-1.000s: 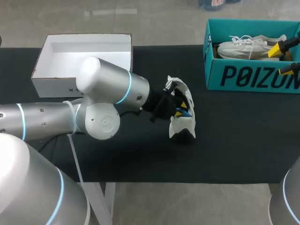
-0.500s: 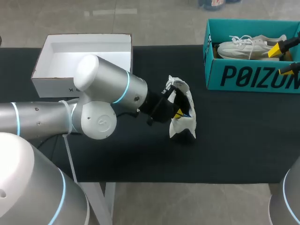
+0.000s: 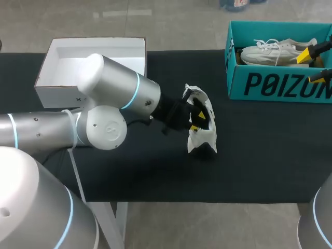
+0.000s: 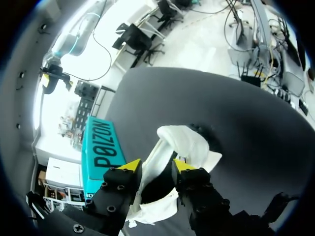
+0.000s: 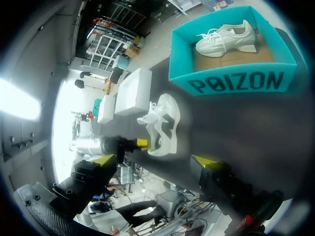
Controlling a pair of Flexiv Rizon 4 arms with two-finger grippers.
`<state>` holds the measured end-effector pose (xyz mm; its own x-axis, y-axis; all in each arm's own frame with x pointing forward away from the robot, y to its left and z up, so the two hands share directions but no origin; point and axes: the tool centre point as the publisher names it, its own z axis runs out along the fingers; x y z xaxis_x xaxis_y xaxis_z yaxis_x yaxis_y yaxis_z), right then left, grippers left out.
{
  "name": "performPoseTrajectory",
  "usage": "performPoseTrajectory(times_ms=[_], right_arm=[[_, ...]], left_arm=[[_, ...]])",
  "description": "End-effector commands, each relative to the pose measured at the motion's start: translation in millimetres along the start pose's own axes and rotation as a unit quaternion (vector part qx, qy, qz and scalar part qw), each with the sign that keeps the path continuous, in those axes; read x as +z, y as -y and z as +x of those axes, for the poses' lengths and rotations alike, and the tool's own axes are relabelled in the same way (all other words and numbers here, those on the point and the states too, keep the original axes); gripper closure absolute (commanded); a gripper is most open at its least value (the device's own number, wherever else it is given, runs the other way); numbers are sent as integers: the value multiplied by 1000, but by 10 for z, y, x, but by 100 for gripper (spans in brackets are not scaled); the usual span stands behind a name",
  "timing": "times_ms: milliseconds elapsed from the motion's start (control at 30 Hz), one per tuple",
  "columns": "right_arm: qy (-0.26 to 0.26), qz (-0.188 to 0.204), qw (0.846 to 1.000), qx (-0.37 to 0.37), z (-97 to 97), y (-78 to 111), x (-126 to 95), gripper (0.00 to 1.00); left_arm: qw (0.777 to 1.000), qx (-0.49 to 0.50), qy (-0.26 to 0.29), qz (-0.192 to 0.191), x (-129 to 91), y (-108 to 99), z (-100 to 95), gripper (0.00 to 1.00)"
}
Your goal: Take the shoe out of the shoebox, open the shoe tongue, remove and reinsert the insole, then place the shoe into the shoebox
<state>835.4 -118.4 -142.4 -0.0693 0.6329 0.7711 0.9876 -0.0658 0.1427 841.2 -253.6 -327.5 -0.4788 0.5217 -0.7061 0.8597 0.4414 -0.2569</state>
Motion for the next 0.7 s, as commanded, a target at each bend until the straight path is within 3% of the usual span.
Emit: performPoseTrajectory(times_ms=[33, 67, 100, 133, 233, 333, 500, 700], right_arm=[[2, 0, 1000, 0, 0, 8, 1, 0], [2, 0, 1000, 0, 0, 8, 1, 0], [2, 0, 1000, 0, 0, 8, 1, 0], [2, 0, 1000, 0, 0, 8, 1, 0], [2, 0, 1000, 0, 0, 8, 1, 0], [2, 0, 1000, 0, 0, 8, 1, 0], [2, 0, 1000, 0, 0, 8, 1, 0], [2, 0, 1000, 0, 0, 8, 1, 0]], left_arm=[[1000, 5, -9, -12, -130, -43, -35, 13], [1000, 7, -9, -12, -107, -59, -49, 50], [1000, 8, -8, -11, -77, -75, -68, 79], [1000, 18, -15, -14, -43, -91, -81, 100], [999, 32, -35, 6, 54, -93, -144, 100], [991, 95, -95, 6, 97, -101, -209, 100], [962, 207, -179, 0, 105, -73, -265, 100], [927, 294, -232, -11, 211, -204, -201, 100]])
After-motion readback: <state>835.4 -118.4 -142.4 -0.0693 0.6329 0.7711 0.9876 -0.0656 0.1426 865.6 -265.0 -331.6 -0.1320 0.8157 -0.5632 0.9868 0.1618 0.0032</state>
